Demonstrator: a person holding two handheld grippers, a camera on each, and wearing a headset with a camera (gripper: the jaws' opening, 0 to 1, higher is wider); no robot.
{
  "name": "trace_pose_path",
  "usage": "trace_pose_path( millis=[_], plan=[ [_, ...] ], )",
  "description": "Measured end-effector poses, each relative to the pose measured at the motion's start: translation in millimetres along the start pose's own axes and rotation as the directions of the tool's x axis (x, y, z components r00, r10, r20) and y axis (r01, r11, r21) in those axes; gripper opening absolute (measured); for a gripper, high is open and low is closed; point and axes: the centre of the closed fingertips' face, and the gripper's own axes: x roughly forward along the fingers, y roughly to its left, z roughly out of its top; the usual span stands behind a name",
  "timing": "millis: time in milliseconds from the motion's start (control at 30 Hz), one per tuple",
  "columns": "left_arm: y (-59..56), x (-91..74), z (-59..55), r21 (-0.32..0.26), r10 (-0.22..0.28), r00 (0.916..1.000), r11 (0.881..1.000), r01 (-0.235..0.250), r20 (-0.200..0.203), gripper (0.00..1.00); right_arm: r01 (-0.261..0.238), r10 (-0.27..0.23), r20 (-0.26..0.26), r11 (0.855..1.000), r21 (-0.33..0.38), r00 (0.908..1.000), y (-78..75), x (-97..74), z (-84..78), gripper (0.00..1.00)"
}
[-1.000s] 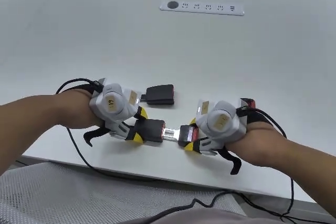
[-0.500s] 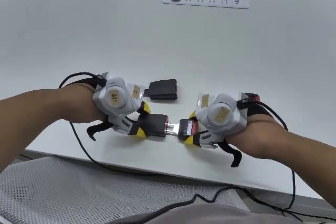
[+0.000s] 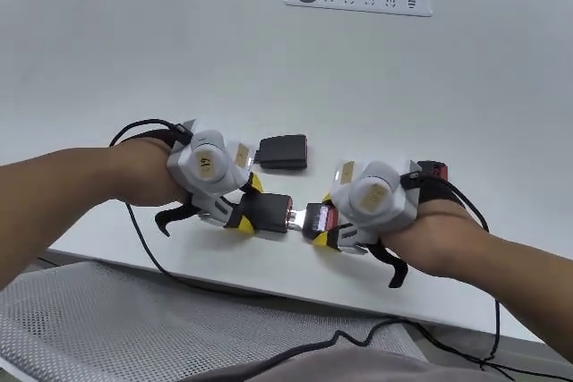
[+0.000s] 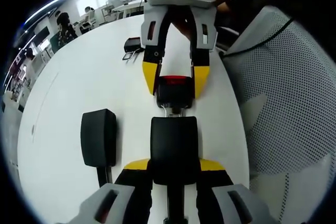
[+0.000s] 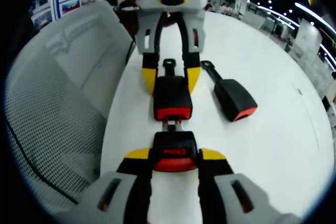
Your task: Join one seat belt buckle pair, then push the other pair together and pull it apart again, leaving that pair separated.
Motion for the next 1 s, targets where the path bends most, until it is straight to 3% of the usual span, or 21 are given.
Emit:
trace_pose_path(
  millis=[533, 567, 600, 1000],
  plan=[
    [-0.1, 0.0, 3.4, 0.0, -0.002, 0.9999, 1.0, 0.002, -0.01, 0.32, 0.002, -0.003, 0.003, 1.0, 0.02, 1.0, 2.4, 7.2, 12.0, 0.3],
    [0.0, 0.0, 4.2, -0.002, -0.003, 0.9999, 1.0, 0.003, -0.01, 0.32, 0.052, -0.052, -0.013, 0.998, 0.029, 0.9986, -7.2, 4.1, 10.1, 0.3],
    [0.5, -0.1, 4.3, -0.002, -0.002, 1.0, 1.0, 0.002, -0.007, 0.32, 0.019, -0.019, -0.003, 1.0, 0.022, 0.9998, -4.2, 2.2, 9.3, 0.3],
    [4.1, -1.3, 2.7, 0.004, -0.005, 0.9999, 1.0, 0.005, -0.009, 0.32, 0.016, -0.016, -0.001, 1.0, 0.009, 0.9999, 1.8, 2.4, 9.9, 0.31]
  ],
)
